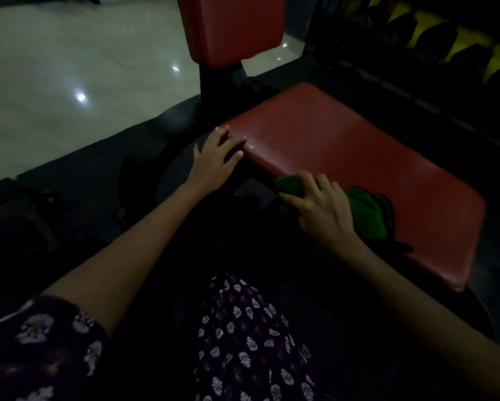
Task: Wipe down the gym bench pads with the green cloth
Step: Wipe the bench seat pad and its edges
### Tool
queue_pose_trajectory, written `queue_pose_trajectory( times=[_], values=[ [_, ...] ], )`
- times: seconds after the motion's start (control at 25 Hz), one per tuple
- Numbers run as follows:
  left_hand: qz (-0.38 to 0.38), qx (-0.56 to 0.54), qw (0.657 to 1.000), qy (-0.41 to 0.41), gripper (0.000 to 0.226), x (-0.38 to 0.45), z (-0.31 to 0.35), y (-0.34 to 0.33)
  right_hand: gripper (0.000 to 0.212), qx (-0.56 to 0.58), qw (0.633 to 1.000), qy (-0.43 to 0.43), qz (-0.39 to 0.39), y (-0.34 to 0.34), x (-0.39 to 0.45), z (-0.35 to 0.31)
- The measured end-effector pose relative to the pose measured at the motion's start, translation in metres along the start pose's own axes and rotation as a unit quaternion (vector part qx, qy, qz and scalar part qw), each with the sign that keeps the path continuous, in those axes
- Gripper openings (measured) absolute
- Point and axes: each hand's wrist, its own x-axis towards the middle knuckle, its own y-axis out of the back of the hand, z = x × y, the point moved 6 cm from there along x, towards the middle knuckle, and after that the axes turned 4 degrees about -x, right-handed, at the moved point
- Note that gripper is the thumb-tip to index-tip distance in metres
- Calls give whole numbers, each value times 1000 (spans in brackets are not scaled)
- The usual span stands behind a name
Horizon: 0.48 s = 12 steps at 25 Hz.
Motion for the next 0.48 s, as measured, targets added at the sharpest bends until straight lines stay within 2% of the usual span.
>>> queue_pose_trajectory(
  times=[0.08, 0.2, 0.32, 0.48],
  values=[
    [26, -21, 999, 9, 43, 3, -5, 2, 42, 3, 1000, -8, -8, -5, 15, -6],
    [16, -26, 999, 39, 71, 12, -21, 2, 54, 3, 1000, 9, 7, 2, -25, 8],
    [-46, -128, 989, 51, 93, 16, -34, -5, 61, -2, 1000, 5, -14, 8, -76, 21],
    [-51, -245, 964, 90, 100, 15, -38, -12, 63, 25, 999, -30, -11, 3, -29, 18]
  ],
)
